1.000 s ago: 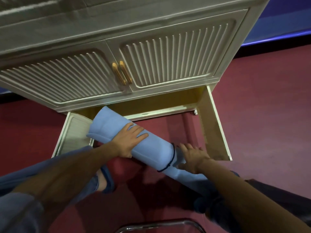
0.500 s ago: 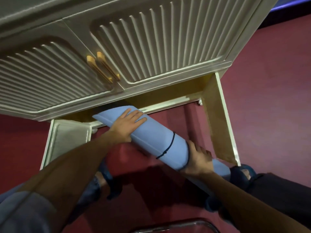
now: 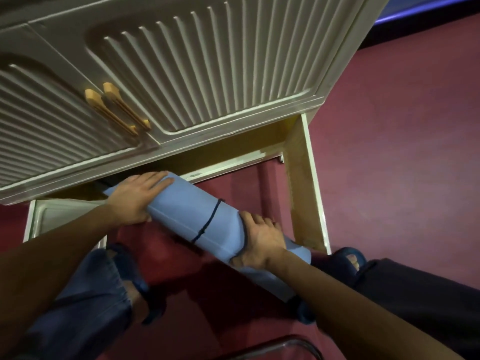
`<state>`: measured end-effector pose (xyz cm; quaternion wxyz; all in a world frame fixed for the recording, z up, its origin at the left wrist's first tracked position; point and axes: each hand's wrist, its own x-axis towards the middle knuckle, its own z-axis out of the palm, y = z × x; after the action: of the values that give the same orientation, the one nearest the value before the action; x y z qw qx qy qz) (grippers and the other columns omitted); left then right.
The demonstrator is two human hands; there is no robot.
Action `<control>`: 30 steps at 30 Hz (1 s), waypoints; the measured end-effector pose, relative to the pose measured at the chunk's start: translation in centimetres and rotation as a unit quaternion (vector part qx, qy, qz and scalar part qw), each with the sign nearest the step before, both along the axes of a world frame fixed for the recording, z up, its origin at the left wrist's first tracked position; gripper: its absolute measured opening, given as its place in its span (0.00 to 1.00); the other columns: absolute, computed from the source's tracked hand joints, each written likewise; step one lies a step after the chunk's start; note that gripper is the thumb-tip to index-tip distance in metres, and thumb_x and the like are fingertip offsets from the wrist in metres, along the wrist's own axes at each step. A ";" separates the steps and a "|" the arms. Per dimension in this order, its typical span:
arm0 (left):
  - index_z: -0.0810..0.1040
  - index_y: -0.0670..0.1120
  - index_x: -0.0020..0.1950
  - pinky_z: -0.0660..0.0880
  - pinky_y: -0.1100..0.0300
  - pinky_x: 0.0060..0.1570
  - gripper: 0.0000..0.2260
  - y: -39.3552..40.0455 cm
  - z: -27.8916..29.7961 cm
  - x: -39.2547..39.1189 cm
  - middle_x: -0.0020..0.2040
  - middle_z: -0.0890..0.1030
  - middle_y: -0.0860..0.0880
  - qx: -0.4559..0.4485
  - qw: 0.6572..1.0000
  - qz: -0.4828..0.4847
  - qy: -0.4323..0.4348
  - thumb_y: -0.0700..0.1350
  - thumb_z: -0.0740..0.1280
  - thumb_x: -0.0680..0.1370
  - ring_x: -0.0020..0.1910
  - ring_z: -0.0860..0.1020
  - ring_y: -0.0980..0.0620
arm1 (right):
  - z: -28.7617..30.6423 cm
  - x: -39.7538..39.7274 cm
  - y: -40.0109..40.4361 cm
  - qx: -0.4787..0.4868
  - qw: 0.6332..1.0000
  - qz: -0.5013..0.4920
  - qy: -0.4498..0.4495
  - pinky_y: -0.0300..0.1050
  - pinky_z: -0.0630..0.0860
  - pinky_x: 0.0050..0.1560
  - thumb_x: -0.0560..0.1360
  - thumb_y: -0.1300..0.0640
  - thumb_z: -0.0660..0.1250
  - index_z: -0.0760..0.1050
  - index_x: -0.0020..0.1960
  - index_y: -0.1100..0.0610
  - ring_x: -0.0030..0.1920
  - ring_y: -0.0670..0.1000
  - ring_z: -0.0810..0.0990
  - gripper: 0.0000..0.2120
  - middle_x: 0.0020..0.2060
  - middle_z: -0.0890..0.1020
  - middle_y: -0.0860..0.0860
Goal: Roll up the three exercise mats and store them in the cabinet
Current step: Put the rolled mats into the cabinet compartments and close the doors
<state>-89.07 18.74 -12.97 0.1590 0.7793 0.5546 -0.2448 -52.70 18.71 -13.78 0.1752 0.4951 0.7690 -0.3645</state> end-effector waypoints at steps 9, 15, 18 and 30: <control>0.72 0.45 0.72 0.78 0.40 0.48 0.59 -1.1 -2.2 -0.7 0.67 0.77 0.40 0.000 0.997 0.075 0.036 0.48 0.85 0.41 0.57 0.80 0.37 | 2.0 6.0 7.8 -0.012 0.981 -0.108 -0.160 0.51 0.75 0.61 0.72 0.34 0.66 0.74 0.67 0.55 0.64 0.60 0.77 0.33 0.63 0.77 0.56; 0.75 0.43 0.70 0.80 0.42 0.44 0.61 -0.5 -2.6 -0.8 0.62 0.81 0.40 -0.004 0.994 0.105 0.021 0.48 0.83 0.35 0.51 0.83 0.37 | -1.2 6.3 1.1 -0.225 0.900 -0.366 -0.069 0.45 0.75 0.61 0.71 0.40 0.76 0.70 0.70 0.58 0.66 0.57 0.77 0.36 0.64 0.77 0.53; 0.72 0.46 0.74 0.81 0.44 0.44 0.60 0.0 -3.0 -0.8 0.64 0.80 0.43 -0.015 0.992 0.122 0.012 0.49 0.82 0.41 0.52 0.83 0.40 | -2.4 7.6 -2.8 -0.354 0.833 -0.424 0.035 0.33 0.78 0.49 0.76 0.53 0.75 0.79 0.64 0.55 0.62 0.52 0.81 0.18 0.54 0.82 0.47; 0.52 0.54 0.82 0.71 0.47 0.67 0.47 1.8 0.9 1.7 0.73 0.72 0.49 -0.044 0.968 0.248 0.022 0.60 0.73 0.68 0.70 0.73 0.45 | -1.9 8.0 -2.1 -0.071 0.789 -0.602 0.103 0.50 0.79 0.58 0.67 0.43 0.80 0.86 0.47 0.52 0.49 0.53 0.85 0.16 0.42 0.88 0.49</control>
<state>-87.33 20.56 -12.11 0.2361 0.6044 0.7224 -0.2390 -44.70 16.64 -15.70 -0.1252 0.8033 0.3013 -0.4982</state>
